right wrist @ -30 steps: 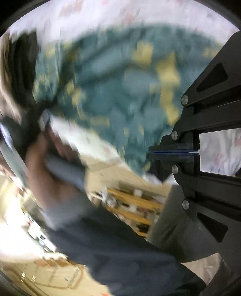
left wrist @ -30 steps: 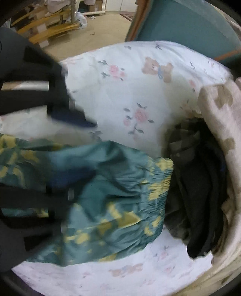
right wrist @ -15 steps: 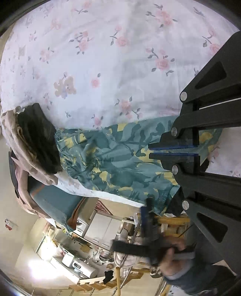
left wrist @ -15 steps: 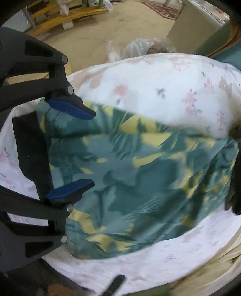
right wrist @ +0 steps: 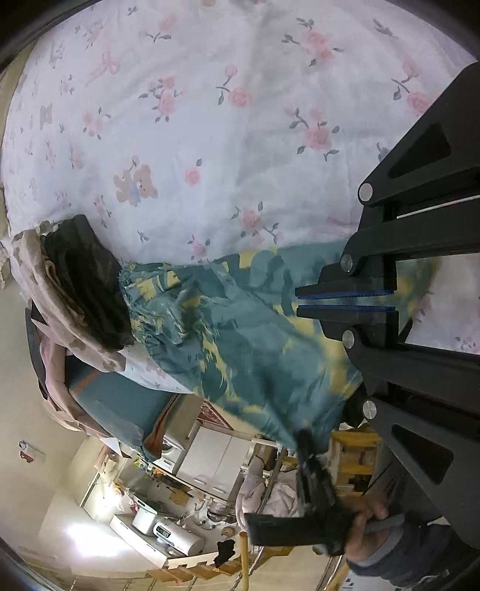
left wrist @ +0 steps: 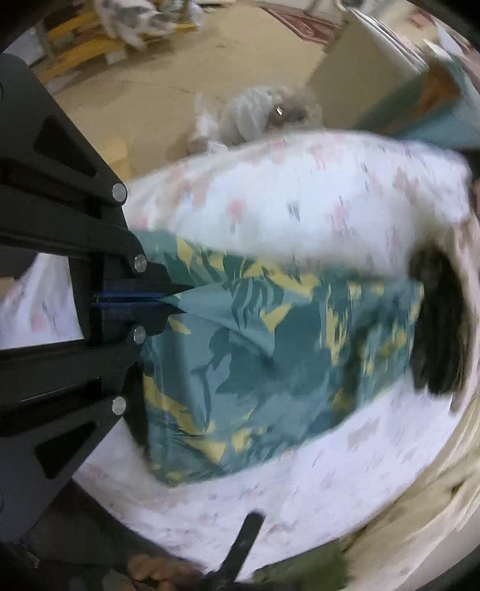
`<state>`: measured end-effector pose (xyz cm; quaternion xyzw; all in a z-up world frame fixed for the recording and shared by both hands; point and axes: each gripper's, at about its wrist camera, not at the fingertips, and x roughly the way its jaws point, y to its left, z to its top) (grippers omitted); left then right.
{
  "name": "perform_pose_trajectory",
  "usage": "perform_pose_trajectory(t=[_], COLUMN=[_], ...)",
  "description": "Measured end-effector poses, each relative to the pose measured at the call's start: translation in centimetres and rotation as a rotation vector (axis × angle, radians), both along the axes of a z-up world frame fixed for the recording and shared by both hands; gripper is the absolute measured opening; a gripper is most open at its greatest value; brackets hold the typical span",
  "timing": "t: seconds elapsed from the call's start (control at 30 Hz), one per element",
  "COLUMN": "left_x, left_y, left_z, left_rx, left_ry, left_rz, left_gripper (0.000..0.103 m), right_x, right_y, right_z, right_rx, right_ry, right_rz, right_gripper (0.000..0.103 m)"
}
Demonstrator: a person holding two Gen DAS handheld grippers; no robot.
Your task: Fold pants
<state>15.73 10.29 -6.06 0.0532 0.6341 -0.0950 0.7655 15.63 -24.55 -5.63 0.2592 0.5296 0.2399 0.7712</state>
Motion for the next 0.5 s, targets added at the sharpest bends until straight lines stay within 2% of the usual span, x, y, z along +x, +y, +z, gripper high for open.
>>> perform_pose_trajectory(t=[0.1,0.17,0.23,0.27,0.3,0.33,0.37,0.4,0.43,0.5], left_x=[1.2,1.4,1.7,1.6,1.5,1.2,1.0,0.7,0.5,0.3], left_y=[2.0,2.6,3.2,3.7,4.2,4.5,5.0,5.5,5.8,5.5], left_z=[-2.0,-4.2,-5.6,-5.9,-5.5,-4.8,-4.2,-3.2,-2.8,-3.3], left_rx=[0.025,0.075,0.048,0.032,0.016,0.008,0.005,-0.007,-0.021,-0.052], left_ry=[0.052,0.081,0.142,0.173,0.16,0.139,0.111,0.064,0.043,0.069], left_rz=[0.083,0.09,0.154,0.184,0.208,0.219,0.235,0.261,0.27,0.265], left_gripper=[0.0,0.004,0.006,0.017,0.037,0.051,0.074,0.08,0.08,0.079], right_x=[0.1,0.1,0.1,0.1,0.1,0.2,0.3,0.3,0.4,0.3], right_y=[0.3,0.6,0.9,0.9,0.9,0.9,0.9,0.9,0.9,1.0], right_z=[-0.2,-0.3,-0.4,-0.4,-0.5,-0.6,-0.8,-0.9,-1.1,-1.3], right_rx=[0.0,-0.008,-0.015,-0.02,-0.024,-0.022,-0.017,-0.014,-0.015,0.001], right_ry=[0.011,0.015,0.019,0.022,0.026,0.032,0.039,0.048,0.06,0.067], right_rz=[0.004,0.011,0.018,0.018,0.014,0.01,0.007,0.006,0.003,-0.009], right_gripper=[0.005,0.005,0.005,0.006,0.008,0.016,0.023,0.044,0.067,0.071])
